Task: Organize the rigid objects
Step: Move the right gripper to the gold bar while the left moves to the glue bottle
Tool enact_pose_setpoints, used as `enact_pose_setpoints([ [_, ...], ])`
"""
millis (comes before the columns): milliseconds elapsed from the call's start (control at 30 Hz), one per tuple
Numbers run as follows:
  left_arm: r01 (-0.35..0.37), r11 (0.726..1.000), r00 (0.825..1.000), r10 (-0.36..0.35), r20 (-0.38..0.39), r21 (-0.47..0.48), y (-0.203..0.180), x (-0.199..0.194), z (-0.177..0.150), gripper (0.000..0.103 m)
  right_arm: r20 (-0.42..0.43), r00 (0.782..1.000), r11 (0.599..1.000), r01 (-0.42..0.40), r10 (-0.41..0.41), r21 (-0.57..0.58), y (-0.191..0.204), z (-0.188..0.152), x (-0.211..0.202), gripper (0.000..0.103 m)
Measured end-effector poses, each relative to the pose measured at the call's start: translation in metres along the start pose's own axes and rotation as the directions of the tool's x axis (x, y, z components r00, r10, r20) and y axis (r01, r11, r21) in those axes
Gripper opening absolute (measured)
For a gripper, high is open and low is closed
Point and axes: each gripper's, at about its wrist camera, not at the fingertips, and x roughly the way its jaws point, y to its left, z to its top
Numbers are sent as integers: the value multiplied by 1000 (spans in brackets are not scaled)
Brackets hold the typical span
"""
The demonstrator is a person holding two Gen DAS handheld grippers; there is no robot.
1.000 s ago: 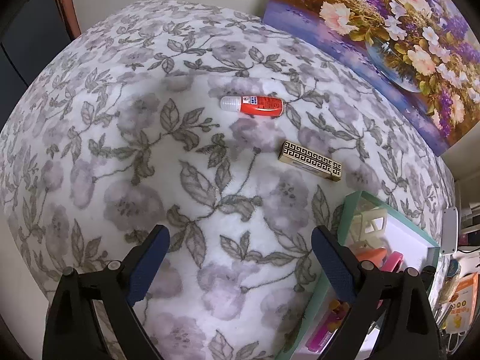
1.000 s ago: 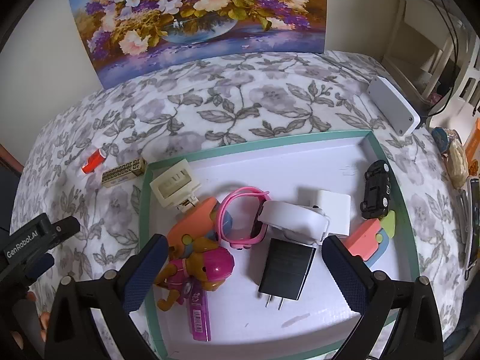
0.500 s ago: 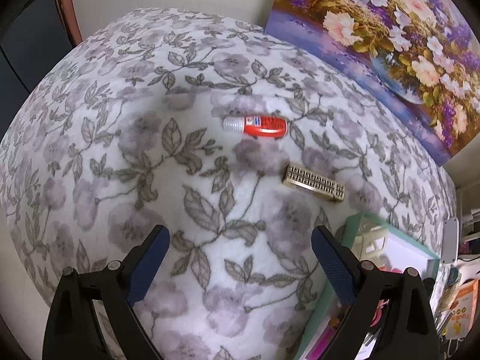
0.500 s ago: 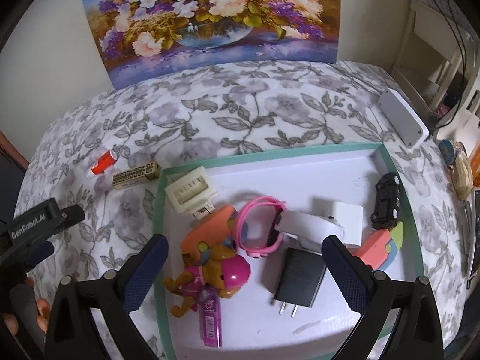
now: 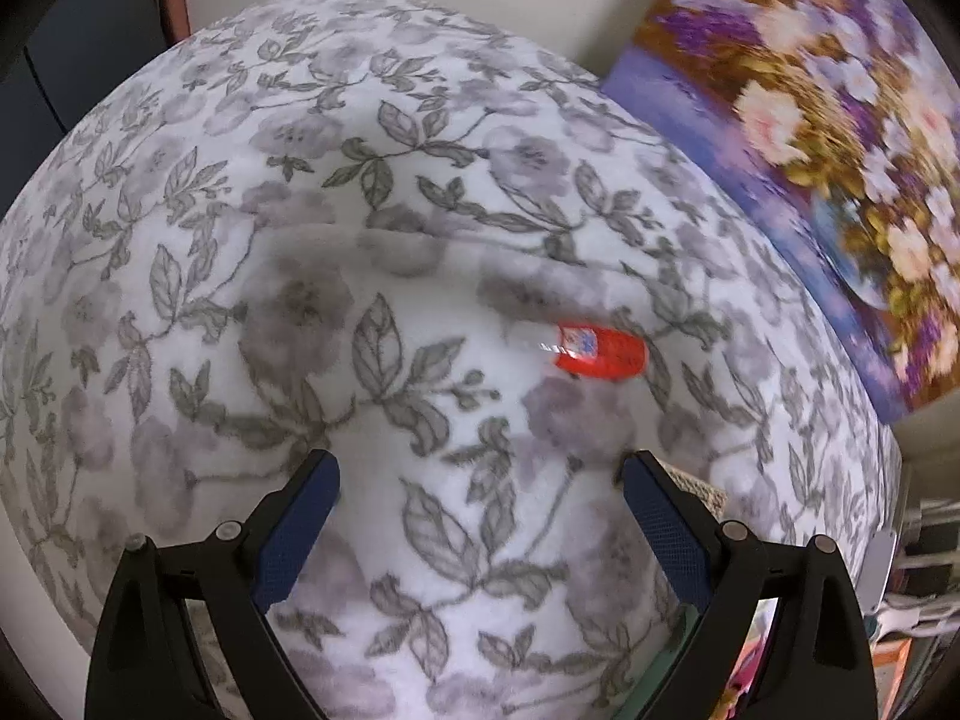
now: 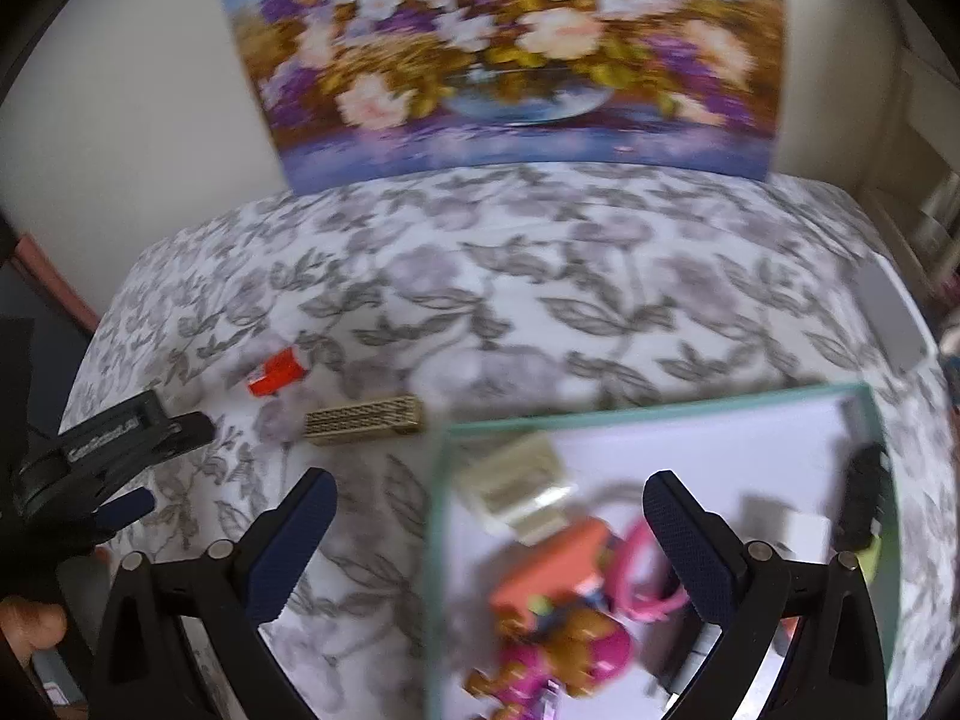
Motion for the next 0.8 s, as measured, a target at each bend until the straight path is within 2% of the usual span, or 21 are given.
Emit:
enact_pose_setpoints([
  [200,-22,1000,1000,22,17,-20,8,7,20,96,-21,1000,997,-20,18,-75,32,9,26,103],
  [500,-18,1000,1000,18,25,-25,9,19,40,96,-47,998,997,-48,45,-67,56,22,62,103],
  [800,-60,998,998,60,24,-30,16,31,47,96,-73,996,995,-63,58,-74,71,24,93,103],
])
